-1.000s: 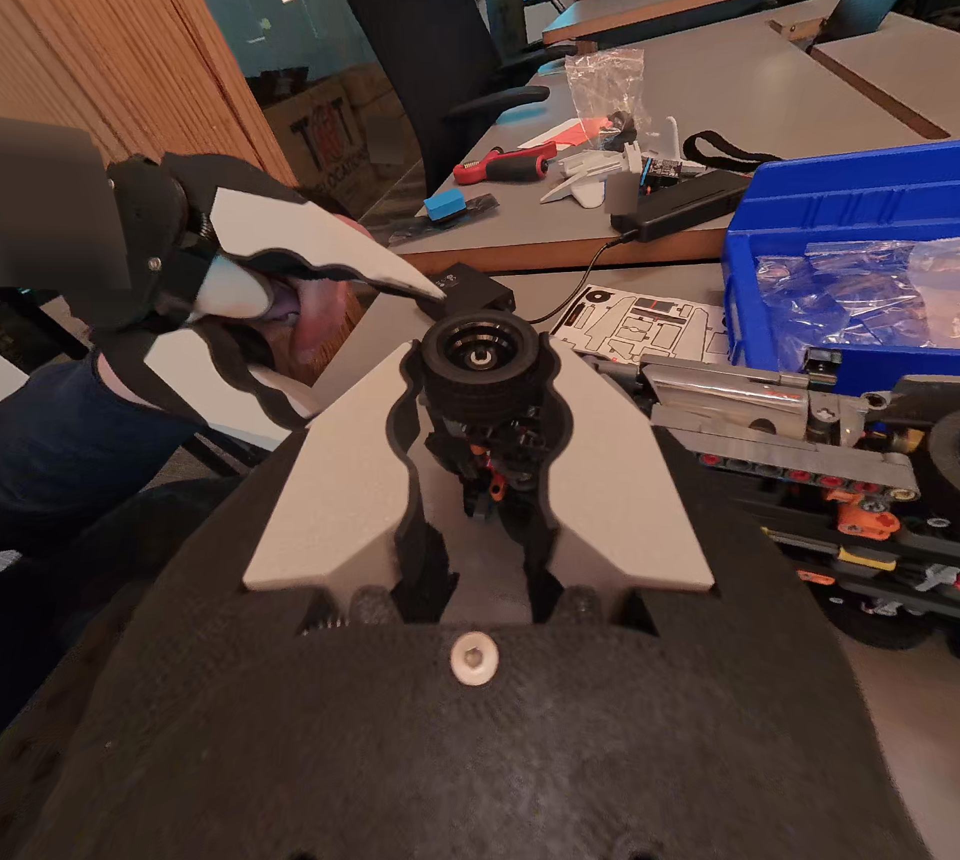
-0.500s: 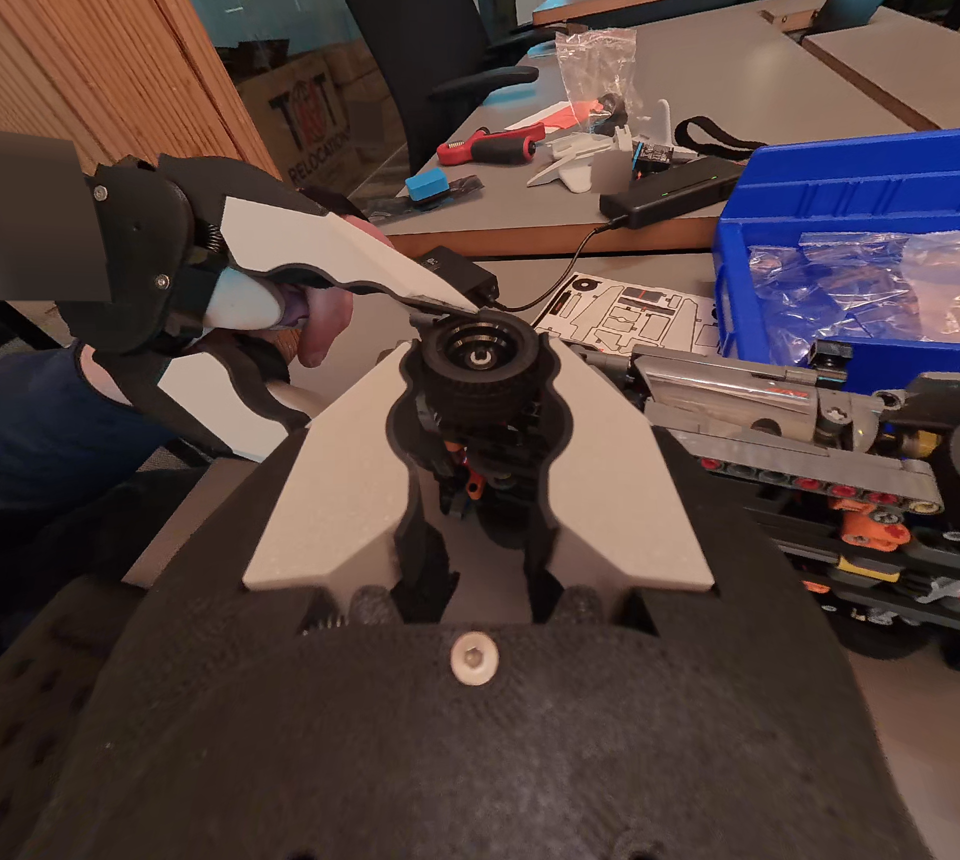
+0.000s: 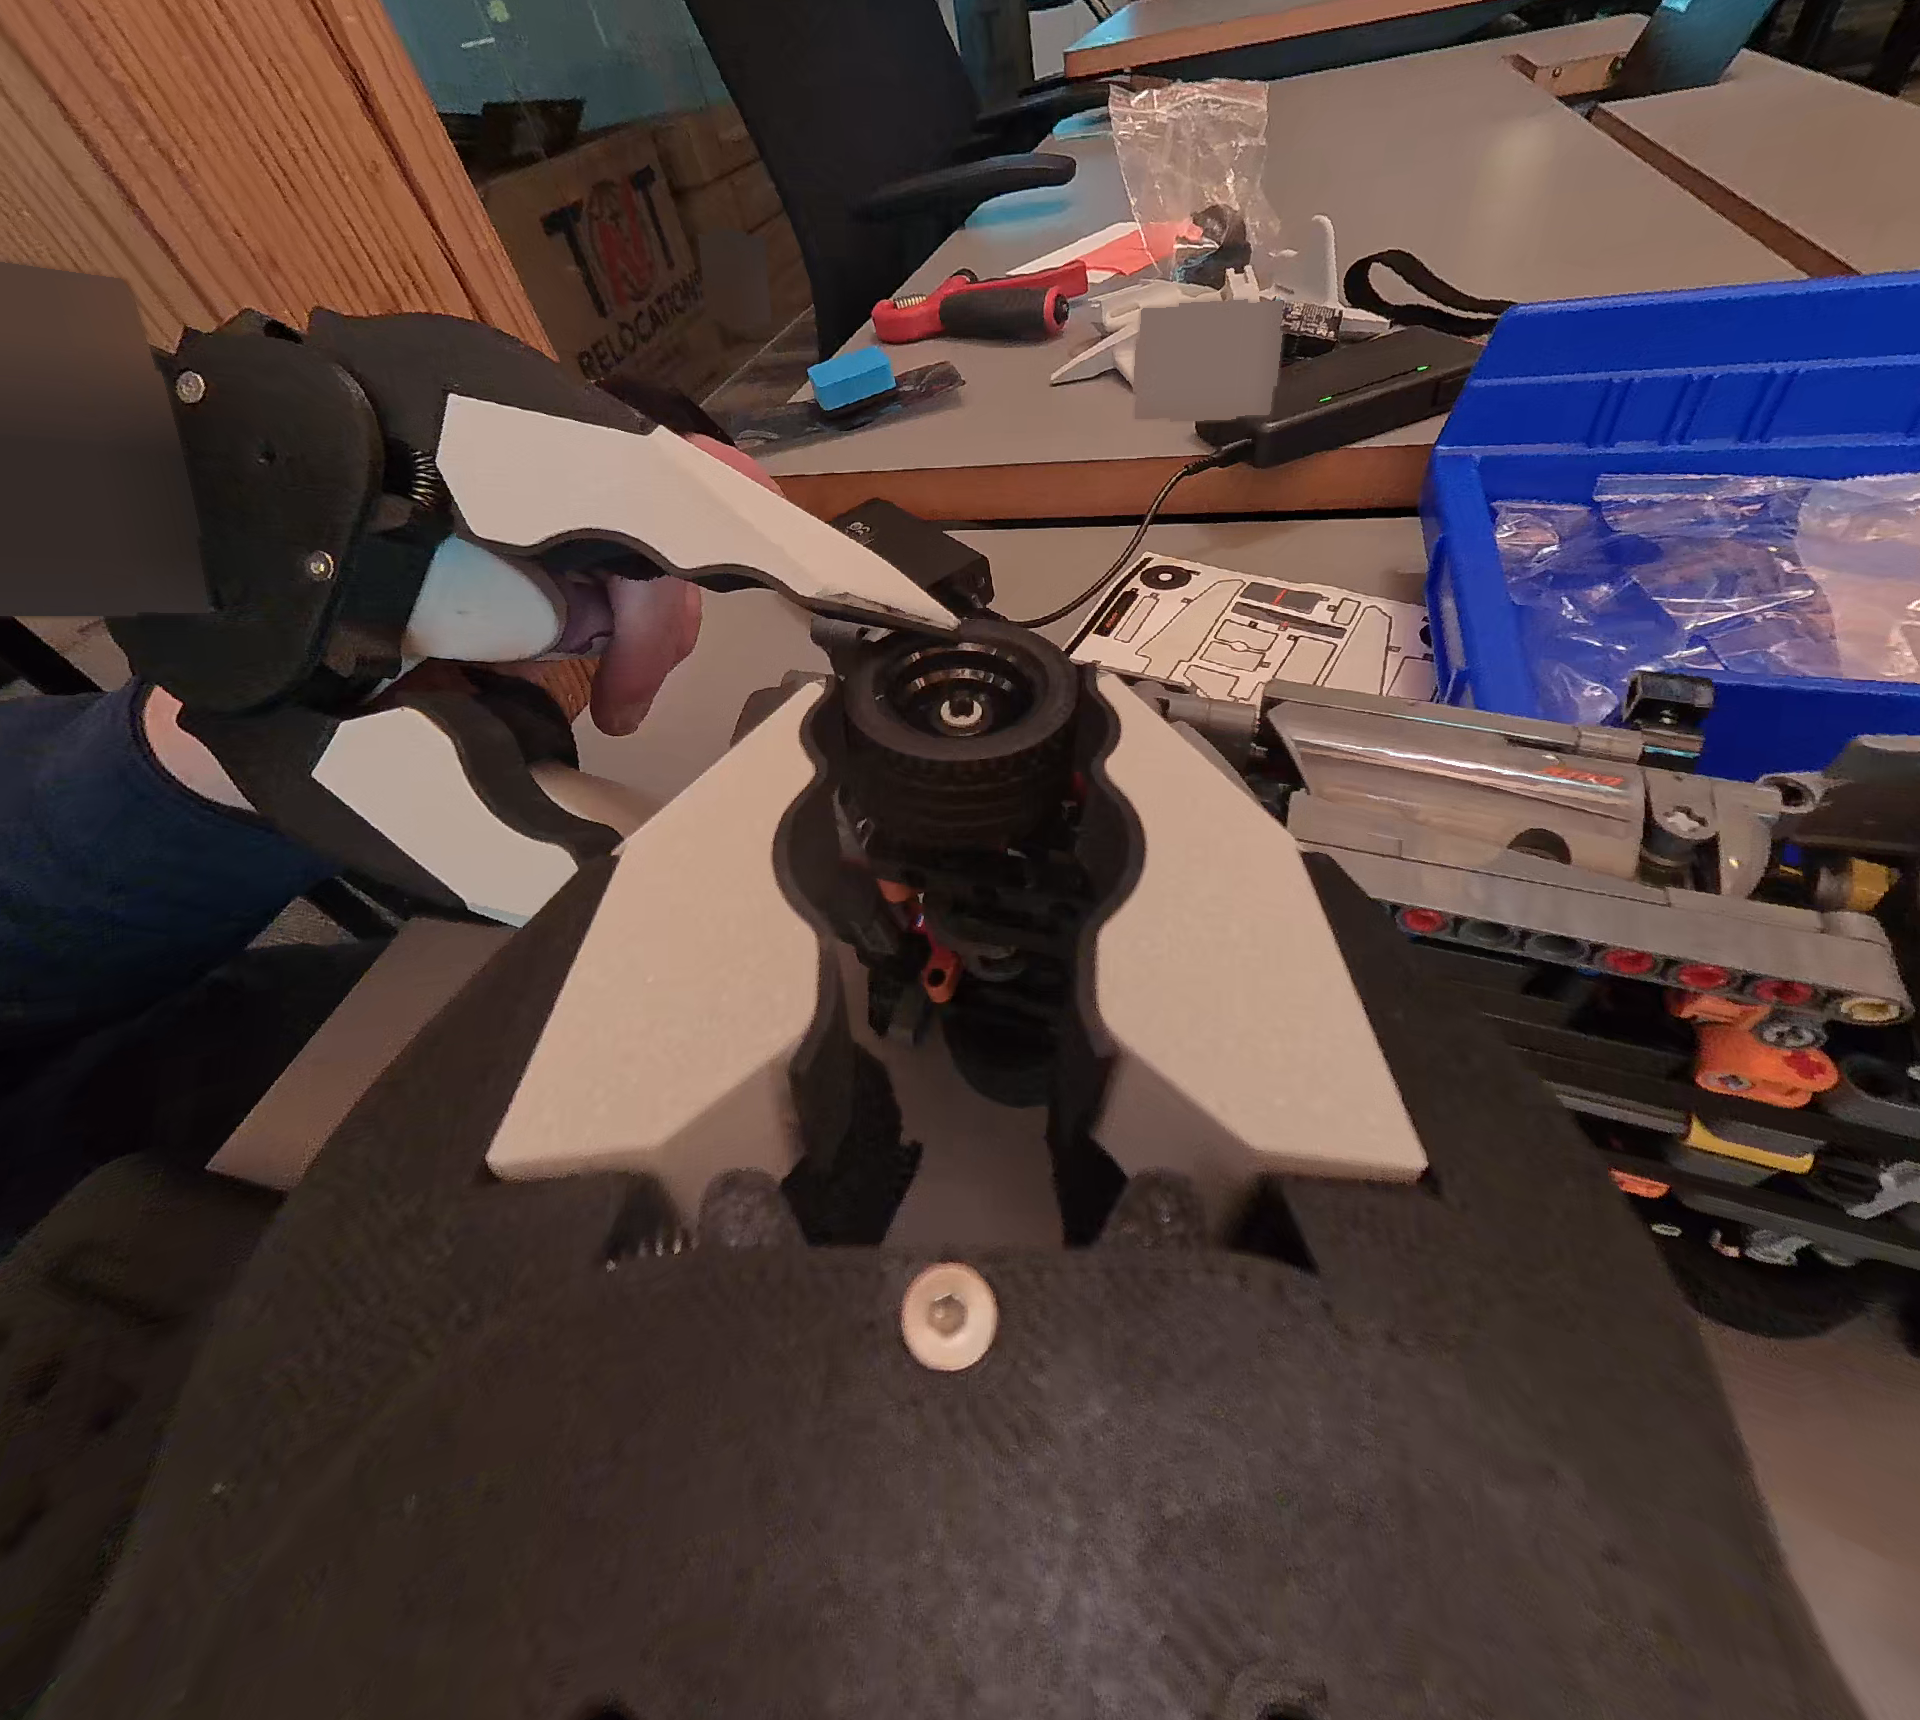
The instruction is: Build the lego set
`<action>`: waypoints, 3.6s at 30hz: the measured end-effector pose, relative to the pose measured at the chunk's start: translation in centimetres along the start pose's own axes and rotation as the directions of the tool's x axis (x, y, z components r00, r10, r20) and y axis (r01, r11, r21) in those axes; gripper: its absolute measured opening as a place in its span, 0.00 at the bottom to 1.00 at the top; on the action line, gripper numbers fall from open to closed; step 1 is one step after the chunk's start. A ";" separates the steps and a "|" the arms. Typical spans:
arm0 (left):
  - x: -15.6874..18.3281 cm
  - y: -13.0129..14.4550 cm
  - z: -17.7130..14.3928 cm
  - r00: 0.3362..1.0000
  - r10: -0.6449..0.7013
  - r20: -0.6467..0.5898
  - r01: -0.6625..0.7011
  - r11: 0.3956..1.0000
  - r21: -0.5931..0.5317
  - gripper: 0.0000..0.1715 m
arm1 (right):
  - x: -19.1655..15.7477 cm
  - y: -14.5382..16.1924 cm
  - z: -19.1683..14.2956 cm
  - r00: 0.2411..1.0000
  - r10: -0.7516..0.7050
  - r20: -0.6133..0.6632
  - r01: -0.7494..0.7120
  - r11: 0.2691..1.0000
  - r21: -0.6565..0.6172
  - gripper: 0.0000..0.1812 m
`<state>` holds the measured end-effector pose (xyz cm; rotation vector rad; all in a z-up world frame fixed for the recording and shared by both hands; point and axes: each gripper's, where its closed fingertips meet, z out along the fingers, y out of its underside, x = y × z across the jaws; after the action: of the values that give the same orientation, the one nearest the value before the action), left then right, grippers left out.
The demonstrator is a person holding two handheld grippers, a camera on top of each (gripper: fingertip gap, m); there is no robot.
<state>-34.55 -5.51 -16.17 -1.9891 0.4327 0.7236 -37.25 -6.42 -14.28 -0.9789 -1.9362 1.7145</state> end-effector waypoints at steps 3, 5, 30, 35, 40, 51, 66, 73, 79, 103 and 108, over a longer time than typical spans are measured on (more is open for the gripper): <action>0.1 0.1 -0.1 1.000 -0.001 0.018 0.001 1.000 -0.002 0.40 | -0.1 0.2 0.1 0.999 -0.054 0.002 0.054 0.998 -0.021 0.23; 0.2 0.3 -0.1 1.000 -0.003 0.024 0.003 1.000 -0.013 0.39 | -0.2 0.7 0.3 0.996 -0.091 0.001 0.091 0.995 -0.046 0.23; 0.0 0.4 0.1 0.999 0.016 0.051 -0.014 0.999 -0.043 0.32 | 1.0 -0.3 -1.6 0.992 -0.078 -0.096 0.067 0.991 -0.119 0.01; 0.0 0.4 0.3 0.998 0.021 0.059 -0.018 0.999 -0.047 0.33 | 0.6 -0.5 -1.5 0.969 -0.210 -0.134 0.182 0.964 -0.192 0.00; -0.1 0.5 0.3 0.998 0.039 0.057 -0.036 0.998 -0.055 0.32 | 0.3 0.2 -0.7 0.946 -0.290 -0.147 0.232 0.919 -0.320 0.00; 0.0 0.4 0.6 0.996 0.084 0.041 -0.079 0.991 -0.105 0.31 | 0.6 0.6 -0.7 0.943 -0.297 -0.152 0.197 0.863 -0.465 0.00; -0.2 0.4 0.7 0.997 0.042 0.067 -0.036 0.995 -0.090 0.25 | 0.5 0.8 -0.7 0.945 -0.281 -0.168 0.170 0.859 -0.483 0.00; -0.1 0.1 -0.3 0.998 -0.019 0.054 0.020 1.000 -0.022 0.30 | 1.1 -0.3 -0.8 0.941 -0.273 -0.199 0.175 0.897 -0.406 0.02; -2.0 1.1 -3.9 0.972 -0.179 0.155 0.171 0.983 0.062 0.34 | 0.9 -1.6 -2.0 0.957 -0.233 -0.175 0.165 0.928 -0.334 0.07; -1.2 3.0 -4.4 0.907 -0.316 0.277 0.295 0.948 0.117 0.37 | 1.5 -1.1 -3.7 0.984 -0.128 -0.121 0.088 0.952 -0.292 0.22; -1.7 0.3 -3.9 0.930 -0.274 0.245 0.253 0.961 0.116 0.34 | 2.6 -1.3 -5.5 0.986 -0.102 -0.131 0.065 0.962 -0.264 0.22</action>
<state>-34.82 -9.06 -13.82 -1.7996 0.0356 0.7671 -35.65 -0.69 -12.44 -1.0616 -2.1088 1.3281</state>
